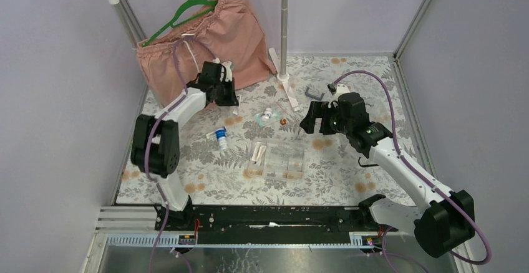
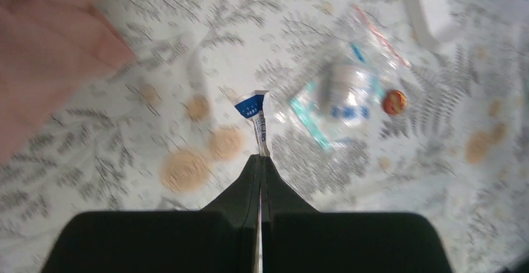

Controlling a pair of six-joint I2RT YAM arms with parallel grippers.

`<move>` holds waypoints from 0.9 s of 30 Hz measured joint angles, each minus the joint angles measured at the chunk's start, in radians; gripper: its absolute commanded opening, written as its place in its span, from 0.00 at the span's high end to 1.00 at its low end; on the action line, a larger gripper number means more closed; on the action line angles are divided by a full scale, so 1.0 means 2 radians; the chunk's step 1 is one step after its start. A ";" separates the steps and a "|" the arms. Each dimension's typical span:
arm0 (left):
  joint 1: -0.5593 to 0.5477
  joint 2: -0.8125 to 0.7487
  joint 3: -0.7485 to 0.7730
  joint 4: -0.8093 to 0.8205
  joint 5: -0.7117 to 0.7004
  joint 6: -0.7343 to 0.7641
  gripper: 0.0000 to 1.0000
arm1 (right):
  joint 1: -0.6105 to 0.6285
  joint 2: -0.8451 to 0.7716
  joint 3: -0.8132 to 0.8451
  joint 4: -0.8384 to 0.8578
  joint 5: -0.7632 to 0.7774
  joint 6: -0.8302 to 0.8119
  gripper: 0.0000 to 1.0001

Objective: Organize the medicine kit
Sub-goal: Pick up the medical item at the center of the board, then place the medical item at the medicine box compartment.

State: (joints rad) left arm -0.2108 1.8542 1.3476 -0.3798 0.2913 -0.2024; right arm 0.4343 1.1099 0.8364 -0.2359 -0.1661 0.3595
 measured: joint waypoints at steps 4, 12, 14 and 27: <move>-0.030 -0.084 -0.071 0.011 0.007 -0.039 1.00 | 0.000 0.000 0.000 0.000 -0.001 0.000 0.00; -0.138 -0.180 -0.217 0.035 -0.015 -0.141 1.00 | 0.000 0.004 0.000 0.000 -0.006 0.000 0.00; -0.146 -0.185 -0.227 0.040 -0.024 -0.160 1.00 | 0.000 0.005 0.000 0.000 -0.007 0.001 0.00; -0.169 -0.185 -0.267 0.076 -0.044 -0.223 1.00 | 0.000 0.007 0.000 0.000 -0.015 0.006 0.00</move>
State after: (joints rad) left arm -0.5480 1.4837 0.8131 -0.2272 0.2024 -0.6476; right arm 0.4343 1.1236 0.8364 -0.2352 -0.1963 0.3710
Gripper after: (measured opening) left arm 0.008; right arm 0.994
